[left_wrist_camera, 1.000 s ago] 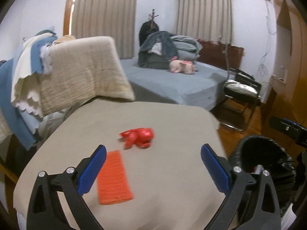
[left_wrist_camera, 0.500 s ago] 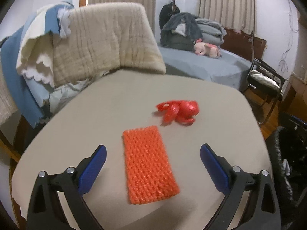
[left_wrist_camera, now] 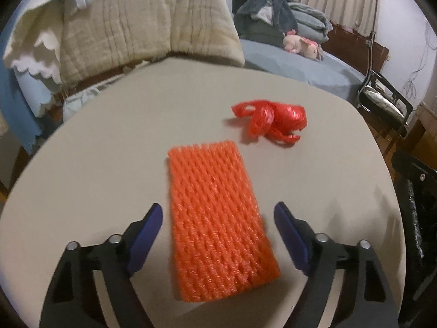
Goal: Collect trash
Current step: 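Close the left tool on the orange foam mesh sleeve and lift it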
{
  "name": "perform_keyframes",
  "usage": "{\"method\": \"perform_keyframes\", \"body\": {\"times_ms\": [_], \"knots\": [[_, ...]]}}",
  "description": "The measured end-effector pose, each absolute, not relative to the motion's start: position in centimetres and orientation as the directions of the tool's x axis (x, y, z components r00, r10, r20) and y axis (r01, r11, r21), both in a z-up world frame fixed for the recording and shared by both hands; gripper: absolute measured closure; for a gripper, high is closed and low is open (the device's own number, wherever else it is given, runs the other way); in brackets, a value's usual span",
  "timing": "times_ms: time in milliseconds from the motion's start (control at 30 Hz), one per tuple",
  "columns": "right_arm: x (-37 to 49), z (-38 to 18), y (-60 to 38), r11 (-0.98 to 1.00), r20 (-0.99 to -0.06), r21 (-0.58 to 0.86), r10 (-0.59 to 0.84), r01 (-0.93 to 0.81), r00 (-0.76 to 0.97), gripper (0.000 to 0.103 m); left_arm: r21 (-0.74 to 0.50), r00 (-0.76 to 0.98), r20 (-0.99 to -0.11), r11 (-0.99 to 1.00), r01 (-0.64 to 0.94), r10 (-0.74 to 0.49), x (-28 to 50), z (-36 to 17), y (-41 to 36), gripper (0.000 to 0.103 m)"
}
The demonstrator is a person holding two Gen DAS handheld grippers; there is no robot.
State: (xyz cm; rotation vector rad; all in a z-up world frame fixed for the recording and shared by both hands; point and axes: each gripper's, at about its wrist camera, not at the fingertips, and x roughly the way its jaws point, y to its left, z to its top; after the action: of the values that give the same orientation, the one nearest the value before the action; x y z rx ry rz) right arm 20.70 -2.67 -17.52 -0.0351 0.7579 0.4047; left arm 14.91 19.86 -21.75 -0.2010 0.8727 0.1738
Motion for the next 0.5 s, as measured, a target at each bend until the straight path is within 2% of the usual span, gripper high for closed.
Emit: {"method": "perform_keyframes", "body": {"times_ms": [100, 233, 267, 300, 400, 500], "knots": [[21.1, -17.5, -2.3, 0.918, -0.675, 0.115, 0.353, -0.38, 0.648, 0.005, -0.101, 0.623, -0.78, 0.969, -0.226, 0.064, 15.1, -22.1, 19.7, 0.033], [21.5, -17.6, -2.0, 0.916, -0.676, 0.117, 0.356, -0.383, 0.645, 0.005, -0.091, 0.624, -0.778, 0.97, -0.224, 0.071, 15.2, -22.1, 19.6, 0.057], [21.7, -17.6, -1.8, 0.916, -0.677, 0.117, 0.357, -0.384, 0.644, 0.005, -0.086, 0.624, -0.778, 0.971, -0.224, 0.075, 15.3, -22.1, 19.5, 0.07], [21.7, -17.7, -1.8, 0.916, -0.677, 0.117, 0.357, -0.385, 0.643, 0.005, -0.086, 0.625, -0.777, 0.971, -0.223, 0.075, 15.3, -22.1, 19.5, 0.076], [22.0, -17.6, -1.4, 0.914, -0.677, 0.117, 0.359, -0.388, 0.643, 0.005, -0.093, 0.629, -0.774, 0.972, -0.217, 0.067, 15.4, -22.1, 19.7, 0.082], [22.5, -17.6, -0.9, 0.912, -0.676, 0.123, 0.365, -0.391, 0.641, 0.005, -0.108, 0.644, -0.763, 0.969, -0.221, 0.061, 15.3, -21.7, 19.9, 0.083]]}}
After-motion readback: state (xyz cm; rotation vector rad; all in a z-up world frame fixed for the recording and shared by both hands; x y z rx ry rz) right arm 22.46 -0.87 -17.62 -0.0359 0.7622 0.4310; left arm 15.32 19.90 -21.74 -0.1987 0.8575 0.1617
